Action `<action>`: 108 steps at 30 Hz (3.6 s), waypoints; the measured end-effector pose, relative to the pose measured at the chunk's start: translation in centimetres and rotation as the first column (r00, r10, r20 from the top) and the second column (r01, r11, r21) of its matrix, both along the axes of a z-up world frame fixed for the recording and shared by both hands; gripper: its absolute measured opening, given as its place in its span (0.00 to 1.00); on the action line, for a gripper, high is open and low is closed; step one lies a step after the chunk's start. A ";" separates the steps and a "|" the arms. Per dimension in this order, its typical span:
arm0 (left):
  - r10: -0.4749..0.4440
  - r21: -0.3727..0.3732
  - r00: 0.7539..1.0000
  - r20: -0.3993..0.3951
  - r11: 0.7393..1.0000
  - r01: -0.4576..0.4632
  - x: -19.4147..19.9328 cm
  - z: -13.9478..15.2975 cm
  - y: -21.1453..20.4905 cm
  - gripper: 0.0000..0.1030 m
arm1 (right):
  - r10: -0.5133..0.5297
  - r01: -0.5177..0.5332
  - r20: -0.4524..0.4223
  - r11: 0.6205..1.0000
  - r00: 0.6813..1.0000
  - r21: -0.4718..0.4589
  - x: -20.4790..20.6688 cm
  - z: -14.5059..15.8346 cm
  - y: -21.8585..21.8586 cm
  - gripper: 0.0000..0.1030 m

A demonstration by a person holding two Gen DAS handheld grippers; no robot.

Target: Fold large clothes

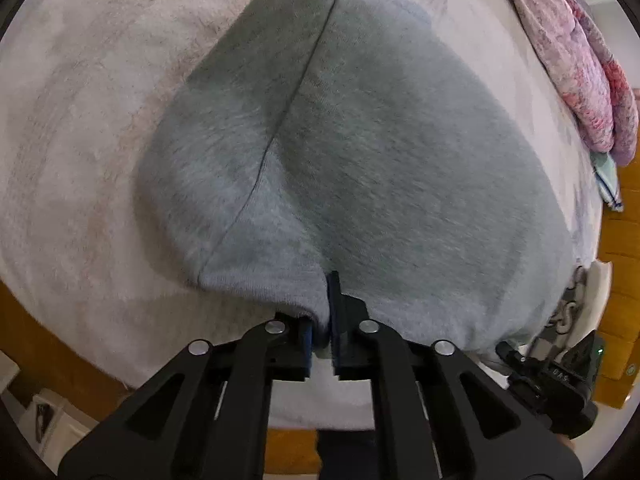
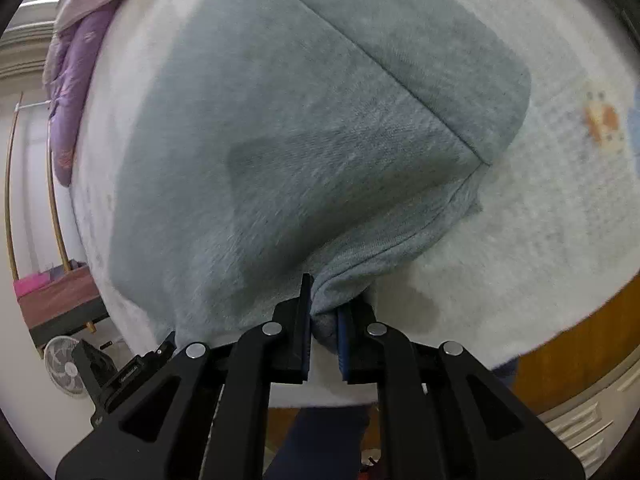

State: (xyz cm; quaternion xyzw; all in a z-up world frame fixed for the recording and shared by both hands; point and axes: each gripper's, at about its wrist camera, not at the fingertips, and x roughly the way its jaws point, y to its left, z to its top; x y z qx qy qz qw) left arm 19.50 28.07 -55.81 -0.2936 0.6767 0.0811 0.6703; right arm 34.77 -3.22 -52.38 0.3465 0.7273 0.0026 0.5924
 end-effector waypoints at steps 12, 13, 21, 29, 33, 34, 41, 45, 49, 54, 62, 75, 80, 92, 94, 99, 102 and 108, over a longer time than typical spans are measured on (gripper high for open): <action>0.014 -0.004 0.998 -0.055 1.000 -0.014 -1.6 3.2 2.1 0.54 | 0.195 -0.196 -0.022 0.979 0.981 -0.058 1.6 5.2 -0.3 0.35; 0.019 0.005 0.998 -0.052 1.000 -0.019 -1.8 4.0 2.4 0.54 | 0.225 -0.225 -0.019 0.971 0.974 -0.074 1.9 6.1 -0.3 0.35; -0.058 0.098 0.990 0.125 0.994 0.046 4.8 7.2 3.2 0.54 | 0.373 -0.320 0.215 0.915 0.902 -0.244 9.8 10.7 2.2 0.05; -0.139 0.166 0.990 0.035 0.977 0.132 12.6 -0.7 5.4 0.65 | 0.370 -0.305 0.124 0.881 0.921 -0.362 15.3 1.4 1.1 0.00; -0.108 0.133 0.994 0.024 0.986 0.103 13.4 -2.4 6.5 0.74 | 0.256 -0.221 0.088 0.932 0.963 -0.288 15.3 -1.6 -1.4 0.00; -0.105 0.132 0.994 0.022 0.986 0.102 13.5 -2.5 6.6 0.74 | 0.252 -0.219 0.087 0.934 0.964 -0.281 15.3 -1.6 -1.6 0.00; -0.114 0.143 0.991 0.075 0.984 0.102 11.9 2.0 6.3 0.74 | 0.351 -0.287 0.155 0.900 0.924 -0.329 12.2 5.2 0.1 0.04; -0.158 0.149 0.982 0.107 0.979 0.141 8.1 5.1 4.8 0.74 | 0.401 -0.369 0.083 0.893 0.912 -0.259 7.0 5.9 2.8 0.05; -0.170 0.130 0.985 0.032 0.978 0.165 4.1 4.4 3.1 0.74 | 0.458 -0.438 -0.002 0.848 0.889 -0.300 4.1 2.4 4.3 0.05; 0.031 0.024 0.999 -0.031 0.999 -0.030 0.1 2.3 5.6 0.75 | 0.382 -0.382 -0.055 0.885 0.923 -0.265 3.8 0.8 3.4 0.05; 0.163 -0.031 0.987 0.009 0.986 -0.163 -2.7 2.1 10.2 0.84 | 0.489 -0.446 0.226 0.868 0.842 -0.217 7.9 8.5 12.9 0.04; 0.278 -0.188 0.957 -0.087 0.939 -0.290 -7.8 -1.3 12.5 0.86 | 0.578 -0.526 0.098 0.791 0.810 -0.311 12.5 -0.3 20.2 0.00; 0.270 -0.193 0.960 -0.080 0.940 -0.280 -8.8 -1.5 12.8 0.88 | 0.572 -0.532 0.094 0.802 0.815 -0.271 10.1 3.5 21.2 0.03; 0.313 -0.234 0.948 -0.053 0.919 -0.317 -6.2 -2.2 10.3 0.88 | 0.559 -0.540 0.022 0.810 0.829 -0.231 4.7 1.3 19.9 0.00; 0.326 -0.253 0.945 -0.040 0.911 -0.325 -5.9 -2.2 10.1 0.88 | 0.564 -0.554 0.001 0.810 0.826 -0.191 3.3 1.4 19.6 0.00; 0.330 -0.242 0.943 -0.029 0.914 -0.327 -5.0 -3.0 9.5 0.88 | 0.540 -0.533 -0.012 0.828 0.842 -0.173 1.5 -2.3 18.9 0.00; 0.330 -0.278 0.944 -0.018 0.905 -0.322 -4.1 -2.7 8.7 0.87 | 0.520 -0.517 -0.024 0.842 0.854 -0.153 1.7 -2.8 18.6 0.00; 0.319 -0.313 0.948 -0.004 0.900 -0.304 -3.0 -3.4 6.8 0.79 | 0.515 -0.513 -0.016 0.850 0.857 -0.121 3.5 -3.3 17.2 0.00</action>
